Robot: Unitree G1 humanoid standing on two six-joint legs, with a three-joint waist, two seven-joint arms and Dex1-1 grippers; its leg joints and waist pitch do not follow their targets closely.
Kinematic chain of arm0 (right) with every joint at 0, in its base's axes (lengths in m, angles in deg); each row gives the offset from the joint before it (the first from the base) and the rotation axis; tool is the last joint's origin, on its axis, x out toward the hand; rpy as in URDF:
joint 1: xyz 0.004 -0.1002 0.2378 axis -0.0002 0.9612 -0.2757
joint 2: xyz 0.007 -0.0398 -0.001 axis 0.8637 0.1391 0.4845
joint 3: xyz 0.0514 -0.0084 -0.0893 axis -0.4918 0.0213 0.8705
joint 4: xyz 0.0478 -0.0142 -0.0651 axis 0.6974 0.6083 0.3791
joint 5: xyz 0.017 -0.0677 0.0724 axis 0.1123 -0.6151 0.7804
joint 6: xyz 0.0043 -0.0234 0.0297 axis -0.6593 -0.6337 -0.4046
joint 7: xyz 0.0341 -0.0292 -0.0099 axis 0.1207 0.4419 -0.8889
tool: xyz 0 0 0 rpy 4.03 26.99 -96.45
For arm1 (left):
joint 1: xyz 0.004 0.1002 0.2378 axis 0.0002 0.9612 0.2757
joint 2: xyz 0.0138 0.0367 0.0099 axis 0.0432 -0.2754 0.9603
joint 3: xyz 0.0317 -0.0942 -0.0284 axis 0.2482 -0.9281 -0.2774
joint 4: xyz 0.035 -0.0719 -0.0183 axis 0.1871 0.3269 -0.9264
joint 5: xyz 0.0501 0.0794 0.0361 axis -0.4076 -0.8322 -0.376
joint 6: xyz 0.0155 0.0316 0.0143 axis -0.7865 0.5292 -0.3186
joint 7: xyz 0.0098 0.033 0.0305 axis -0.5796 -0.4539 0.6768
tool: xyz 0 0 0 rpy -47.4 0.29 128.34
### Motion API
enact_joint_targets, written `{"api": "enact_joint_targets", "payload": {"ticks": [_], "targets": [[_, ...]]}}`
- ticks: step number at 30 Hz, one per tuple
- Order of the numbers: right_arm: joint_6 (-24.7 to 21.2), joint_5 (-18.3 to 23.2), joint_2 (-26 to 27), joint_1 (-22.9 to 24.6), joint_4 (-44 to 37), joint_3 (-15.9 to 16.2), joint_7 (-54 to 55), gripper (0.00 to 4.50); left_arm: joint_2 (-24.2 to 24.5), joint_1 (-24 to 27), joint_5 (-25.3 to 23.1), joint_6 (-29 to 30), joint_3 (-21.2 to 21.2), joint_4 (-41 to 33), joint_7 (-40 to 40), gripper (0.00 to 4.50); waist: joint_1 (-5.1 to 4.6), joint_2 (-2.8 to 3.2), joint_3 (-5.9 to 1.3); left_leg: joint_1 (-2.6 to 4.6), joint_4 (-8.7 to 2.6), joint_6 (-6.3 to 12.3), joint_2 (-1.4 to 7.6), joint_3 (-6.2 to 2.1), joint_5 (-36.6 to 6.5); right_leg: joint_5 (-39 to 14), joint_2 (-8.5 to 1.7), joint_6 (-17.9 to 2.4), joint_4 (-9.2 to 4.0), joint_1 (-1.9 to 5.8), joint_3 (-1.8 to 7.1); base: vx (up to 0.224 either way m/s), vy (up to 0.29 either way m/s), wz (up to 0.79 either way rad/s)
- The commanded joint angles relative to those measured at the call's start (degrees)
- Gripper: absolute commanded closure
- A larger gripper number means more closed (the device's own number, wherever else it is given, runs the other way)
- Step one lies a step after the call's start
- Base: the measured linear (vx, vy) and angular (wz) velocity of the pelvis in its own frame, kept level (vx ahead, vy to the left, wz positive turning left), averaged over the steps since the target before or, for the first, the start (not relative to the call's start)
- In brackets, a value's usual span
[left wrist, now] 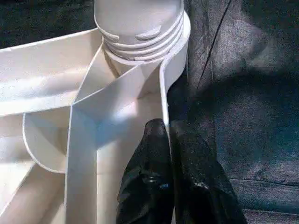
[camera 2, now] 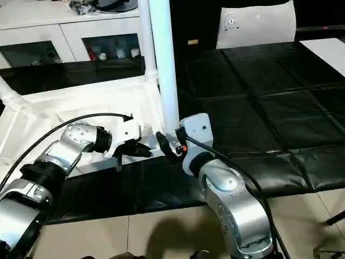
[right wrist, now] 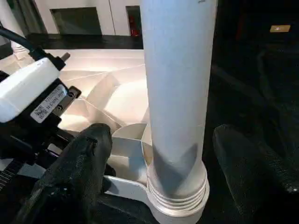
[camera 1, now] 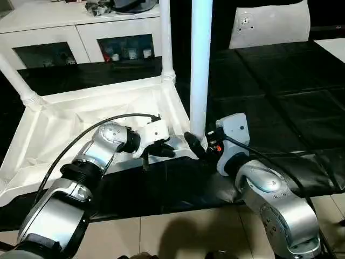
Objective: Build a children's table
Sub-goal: Rotate leg to tighten
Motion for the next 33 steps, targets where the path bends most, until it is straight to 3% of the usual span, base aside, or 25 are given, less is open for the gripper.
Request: {"api": "enact_joint_targets", "payload": {"ticks": [1, 3, 4, 10, 15, 18, 19, 21, 25, 26, 29, 33], "targets": [[-0.8, -0.12, -0.33, -1.15, -1.08, 0.12, 0.32, 0.78, 0.31, -1.69, -0.11, -1.55, 0.26, 0.08, -0.83, 4.5, -0.19, 0.2, -4.22, 1.21, -4.52, 0.26, 5.56, -3.56, -12.54, -9.25, -5.38, -8.22, -3.68, 3.49, 4.59, 0.0, 0.0, 0.0], [-1.28, -0.1, -0.5, -1.33, -1.55, 0.09, 0.3, 0.78, 0.14, -1.87, -0.1, -1.75, 0.31, 0.29, -1.1, 4.5, -0.11, 0.31, -4.29, 1.12, -4.39, 0.58, 5.51, -3.52, -11.86, -8.63, -5.56, -8.6, -3.5, 3.63, 4.63, 0.0, 0.0, 0.0], [-1.71, -0.05, -0.69, -1.54, -2.02, -0.06, 0.27, 0.78, -0.09, -2.2, -0.16, -2.0, 0.25, 0.67, -0.89, 4.5, -0.13, -0.07, -4.31, 1.09, -4.29, 1.04, 5.4, -3.45, -11.28, -8.86, -5.53, -8.65, -3.51, 3.69, 4.63, 0.0, 0.0, 0.0], [-2.12, -0.35, -1.76, -1.91, -2.56, -0.2, -0.36, 0.78, -0.44, -3.08, -0.59, -2.77, 0.1, 2.04, -0.2, 4.5, -0.05, 0.29, -4.26, 1.29, -4.34, 0.89, 5.61, -3.55, -11.64, -10.7, -5.4, -7.78, -3.64, 3.5, 4.57, 0.0, 0.0, 0.0], [-2.0, -0.33, -2.66, -1.62, -2.63, -0.4, -0.64, 0.78, -0.81, -3.03, -0.5, -3.26, -0.02, 2.56, 0.04, 4.5, -0.03, -0.37, -4.33, 1.09, -4.12, 1.67, 5.45, -3.35, -10.33, -10.31, -5.58, -8.17, -3.65, 3.63, 4.65, 0.0, 0.0, 0.0], [-2.06, -0.22, -2.95, -1.53, -2.76, -0.41, -0.83, 0.78, -1.03, -3.0, -0.39, -3.31, -0.17, 2.79, 0.18, 4.5, 0.06, -0.4, -4.36, 1.19, -4.1, 1.94, 5.56, -3.4, -9.85, -11.06, -5.52, -7.97, -3.59, 3.54, 4.63, 0.0, 0.0, 0.0], [-2.09, -0.22, -3.02, -1.61, -2.71, -0.36, -0.89, 0.78, -0.98, -2.97, -0.46, -3.46, -0.13, 2.86, 0.19, 4.5, -0.01, -0.69, -4.34, 1.17, -4.11, 2.06, 5.59, -3.36, -9.84, -11.17, -5.47, -7.83, -3.68, 3.49, 4.63, 0.0, 0.0, 0.0], [-2.24, -0.13, -3.1, -1.78, -2.8, -0.28, -0.95, 0.78, -0.77, -2.87, -0.52, -3.75, -0.13, 2.92, 0.11, 4.5, 0.06, -0.43, -4.33, 1.2, -4.08, 2.09, 5.58, -3.37, -9.76, -11.56, -5.52, -7.75, -3.62, 3.45, 4.63, 0.0, 0.0, 0.0], [-2.02, -0.07, -3.52, -2.07, -2.54, -0.44, -1.21, 0.78, -0.63, -2.97, -0.69, -4.15, -0.05, 3.37, 0.07, 4.5, -0.02, -0.51, -4.35, 1.1, -4.01, 2.2, 5.46, -3.36, -9.59, -11.78, -5.48, -7.37, -3.74, 3.52, 4.6, 0.0, 0.0, 0.0], [-1.9, -0.08, -3.59, -2.07, -2.42, -0.53, -1.18, 0.78, -0.68, -3.12, -0.73, -4.23, -0.04, 3.65, 0.06, 4.5, -0.01, -0.25, -4.37, 1.14, -3.98, 2.32, 5.47, -3.37, -9.31, -11.6, -5.44, -7.34, -3.71, 3.47, 4.57, 0.0, 0.0, 0.0], [-1.93, 0.08, -3.38, -2.04, -2.48, -0.75, -0.89, 0.78, -0.75, -3.68, -0.98, -4.66, -0.01, 4.46, 0.37, 4.5, -0.04, -0.63, -4.37, 1.06, -3.97, 2.5, 5.42, -3.36, -9.41, -11.77, -5.44, -7.29, -3.79, 3.53, 4.52, 0.0, 0.0, 0.0], [-1.88, 0.13, -3.28, -2.21, -2.53, -0.7, -0.83, 0.78, -0.62, -3.91, -0.87, -4.43, -0.22, 4.57, 0.41, 4.5, -0.06, -0.57, -4.34, 1.1, -3.98, 2.39, 5.47, -3.39, -9.72, -12.72, -5.45, -7.13, -3.84, 3.48, 4.53, 0.0, 0.0, 0.0]]}}
